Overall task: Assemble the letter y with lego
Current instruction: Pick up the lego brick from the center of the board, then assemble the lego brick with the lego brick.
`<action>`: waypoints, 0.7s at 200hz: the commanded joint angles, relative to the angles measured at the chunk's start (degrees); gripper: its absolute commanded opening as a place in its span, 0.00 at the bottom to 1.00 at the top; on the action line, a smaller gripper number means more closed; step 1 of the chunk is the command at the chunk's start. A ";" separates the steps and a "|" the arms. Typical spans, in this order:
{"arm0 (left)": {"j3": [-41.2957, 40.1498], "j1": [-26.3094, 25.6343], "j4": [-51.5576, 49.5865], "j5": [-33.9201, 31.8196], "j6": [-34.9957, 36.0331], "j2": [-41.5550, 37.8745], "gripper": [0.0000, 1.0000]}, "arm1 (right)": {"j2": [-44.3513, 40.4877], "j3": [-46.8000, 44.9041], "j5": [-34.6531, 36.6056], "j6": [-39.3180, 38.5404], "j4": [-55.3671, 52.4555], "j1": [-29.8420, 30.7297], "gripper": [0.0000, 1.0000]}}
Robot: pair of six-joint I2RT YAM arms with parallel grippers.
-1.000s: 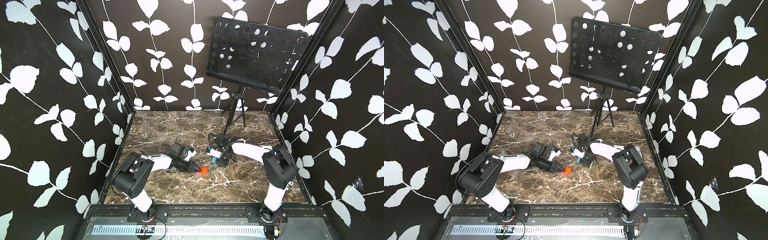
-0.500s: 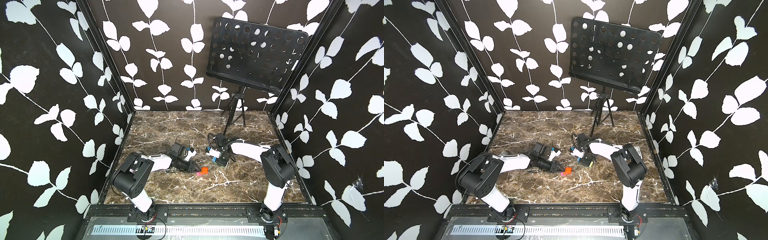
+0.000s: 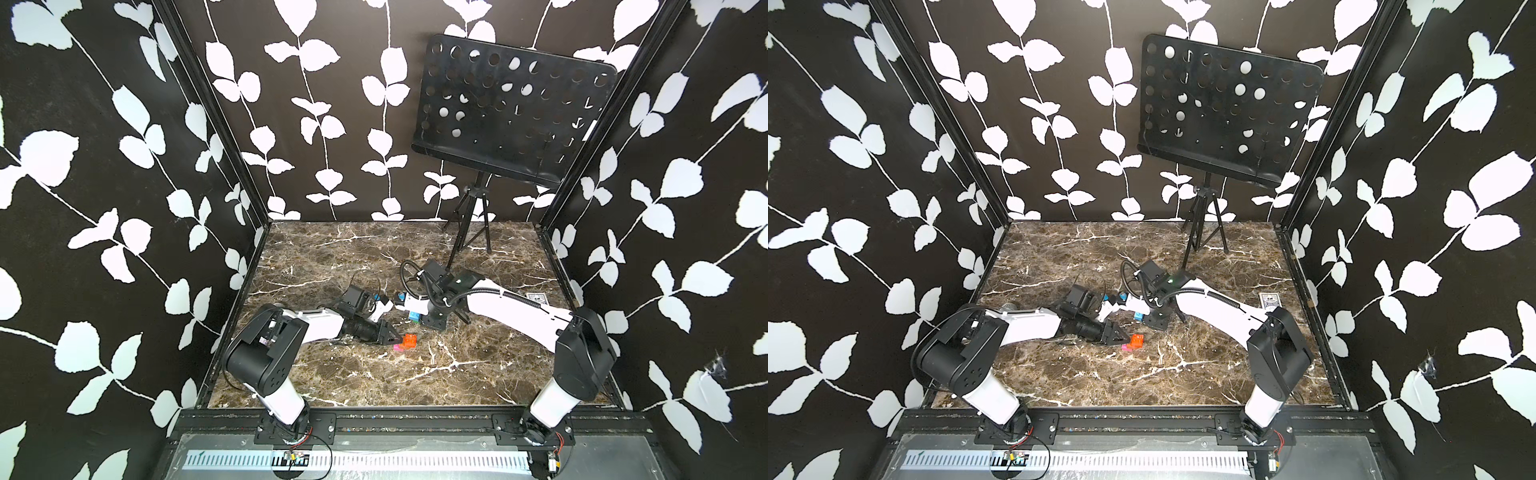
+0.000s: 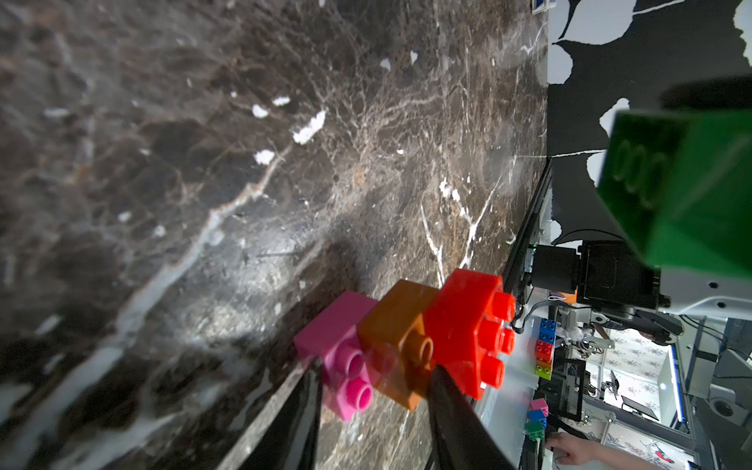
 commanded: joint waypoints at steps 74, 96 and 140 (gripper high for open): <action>-4.62 -0.12 3.86 -5.61 -0.91 4.52 0.43 | 4.75 2.83 -2.16 0.29 -3.75 3.31 0.30; -4.64 -0.13 4.40 -5.38 -1.10 5.41 0.43 | 5.64 3.48 -2.53 1.41 -4.37 3.77 0.30; -4.42 -0.11 4.55 -5.38 -1.18 5.85 0.43 | 6.36 3.38 -3.60 3.54 -5.26 4.46 0.29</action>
